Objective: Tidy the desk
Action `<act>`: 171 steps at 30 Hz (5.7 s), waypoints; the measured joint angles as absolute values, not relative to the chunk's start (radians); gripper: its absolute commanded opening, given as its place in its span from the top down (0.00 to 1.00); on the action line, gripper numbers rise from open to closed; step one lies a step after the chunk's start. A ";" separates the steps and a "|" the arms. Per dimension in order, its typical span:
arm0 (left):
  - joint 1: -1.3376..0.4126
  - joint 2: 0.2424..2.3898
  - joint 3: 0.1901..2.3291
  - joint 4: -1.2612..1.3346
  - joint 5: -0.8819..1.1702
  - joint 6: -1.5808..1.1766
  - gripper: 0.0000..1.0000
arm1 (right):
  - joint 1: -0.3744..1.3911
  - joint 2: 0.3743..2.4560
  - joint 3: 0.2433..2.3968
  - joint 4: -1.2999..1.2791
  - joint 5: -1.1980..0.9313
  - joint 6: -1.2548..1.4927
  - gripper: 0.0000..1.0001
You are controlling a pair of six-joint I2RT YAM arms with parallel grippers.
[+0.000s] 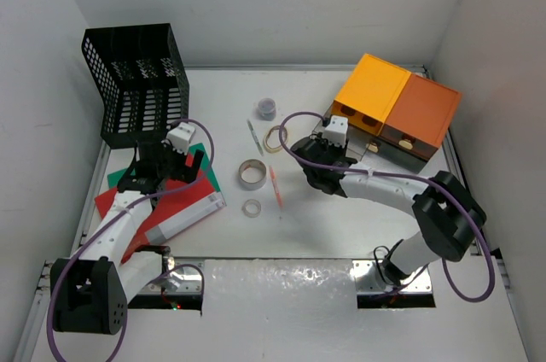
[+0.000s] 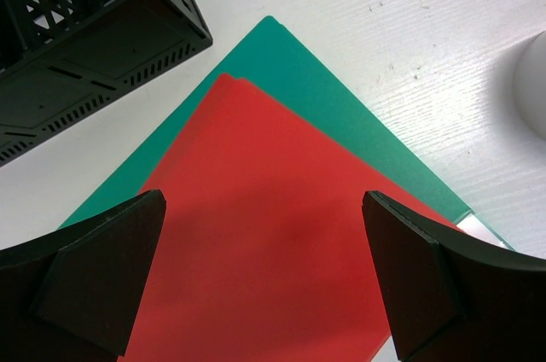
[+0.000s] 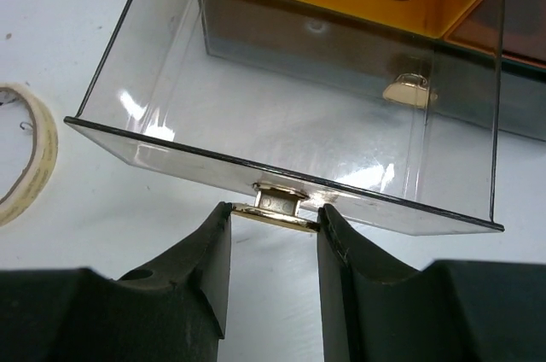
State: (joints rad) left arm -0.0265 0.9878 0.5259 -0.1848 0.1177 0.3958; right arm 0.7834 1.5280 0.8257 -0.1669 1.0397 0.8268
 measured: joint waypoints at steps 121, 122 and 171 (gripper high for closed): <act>-0.020 1.021 0.537 -0.205 0.046 0.411 0.00 | 0.684 2.517 2.043 -0.355 0.065 0.174 0.88; -0.020 1.021 0.537 -0.204 0.046 0.411 0.00 | 0.684 2.511 2.029 -0.342 0.066 0.179 1.00; -0.019 1.018 0.552 -0.283 0.253 0.474 0.00 | 0.400 1.516 1.089 -0.299 0.461 -0.024 0.38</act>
